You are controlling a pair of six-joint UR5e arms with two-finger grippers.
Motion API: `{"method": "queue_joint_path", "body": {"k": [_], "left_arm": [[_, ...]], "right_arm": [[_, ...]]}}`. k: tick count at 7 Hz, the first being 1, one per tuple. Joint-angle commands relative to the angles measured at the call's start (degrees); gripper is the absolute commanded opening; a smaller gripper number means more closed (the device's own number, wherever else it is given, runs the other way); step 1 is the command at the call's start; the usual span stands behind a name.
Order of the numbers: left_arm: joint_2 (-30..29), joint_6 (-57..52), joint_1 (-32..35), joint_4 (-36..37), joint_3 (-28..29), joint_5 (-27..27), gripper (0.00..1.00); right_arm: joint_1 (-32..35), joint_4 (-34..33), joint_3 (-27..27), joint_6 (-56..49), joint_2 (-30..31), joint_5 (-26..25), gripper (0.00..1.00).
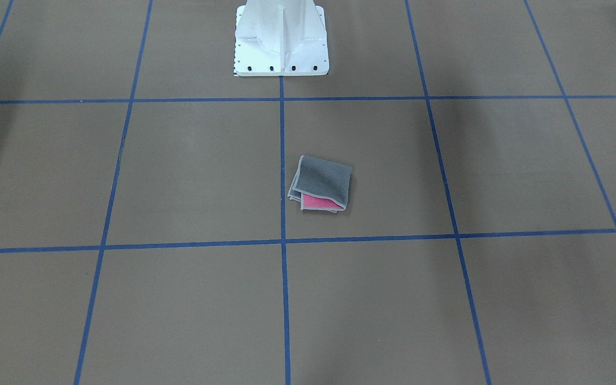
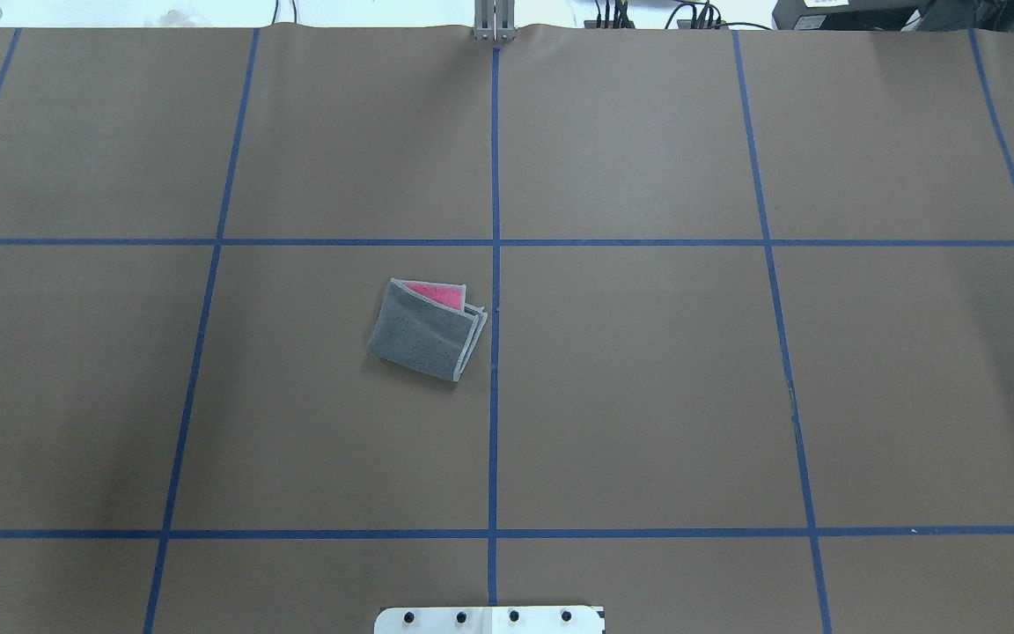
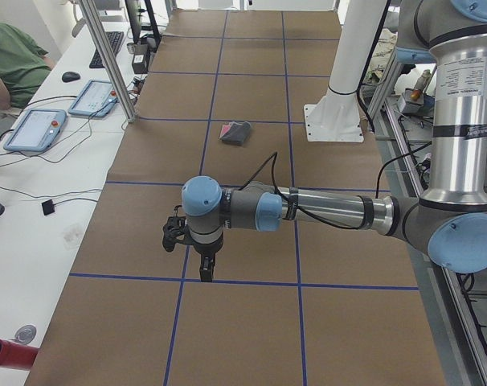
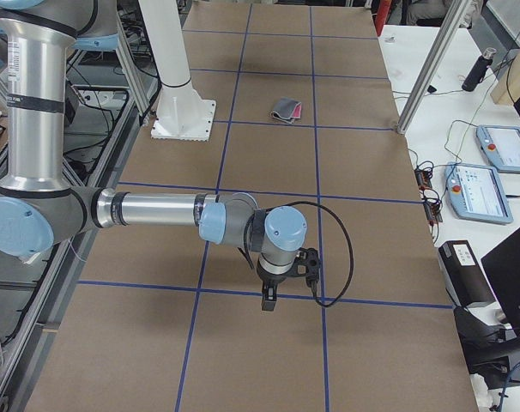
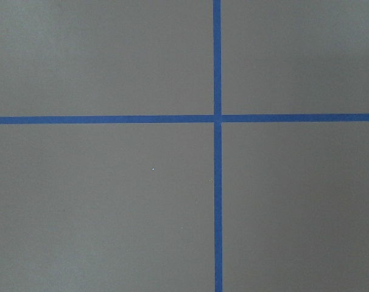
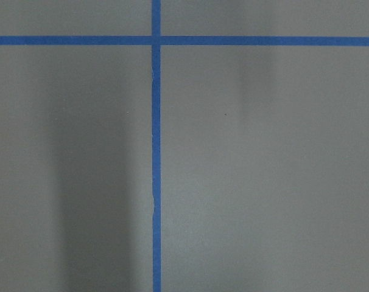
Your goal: Fold towel twice with both arms
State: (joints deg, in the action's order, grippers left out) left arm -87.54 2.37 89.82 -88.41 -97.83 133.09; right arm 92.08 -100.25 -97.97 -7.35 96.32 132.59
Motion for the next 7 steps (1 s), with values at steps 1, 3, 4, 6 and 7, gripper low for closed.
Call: {"method": "queue_joint_path", "body": {"k": [1,3,4,6,7], "left_arm": [[-0.09,0.00,0.00,-0.01,0.00,0.07,1.00],[-0.09,0.00,0.00,-0.01,0.09,0.07,1.00],[-0.09,0.00,0.00,-0.01,0.09,0.07,1.00],[-0.09,0.09,-0.09,-0.10,0.18,0.15,1.00],[-0.09,0.09,-0.35,-0.10,0.27,0.15,1.00]], "right_arm": [[0.03,0.75,0.50,-0.04,0.00,0.04,0.99],[0.03,0.75,0.50,0.14,0.00,0.04,0.99],[0.03,0.75,0.67,0.23,-0.08,0.04,0.99],[0.03,0.75,0.50,0.40,-0.35,0.13,0.99],[-0.06,0.75,0.58,0.32,-0.61,0.04,0.99]]}}
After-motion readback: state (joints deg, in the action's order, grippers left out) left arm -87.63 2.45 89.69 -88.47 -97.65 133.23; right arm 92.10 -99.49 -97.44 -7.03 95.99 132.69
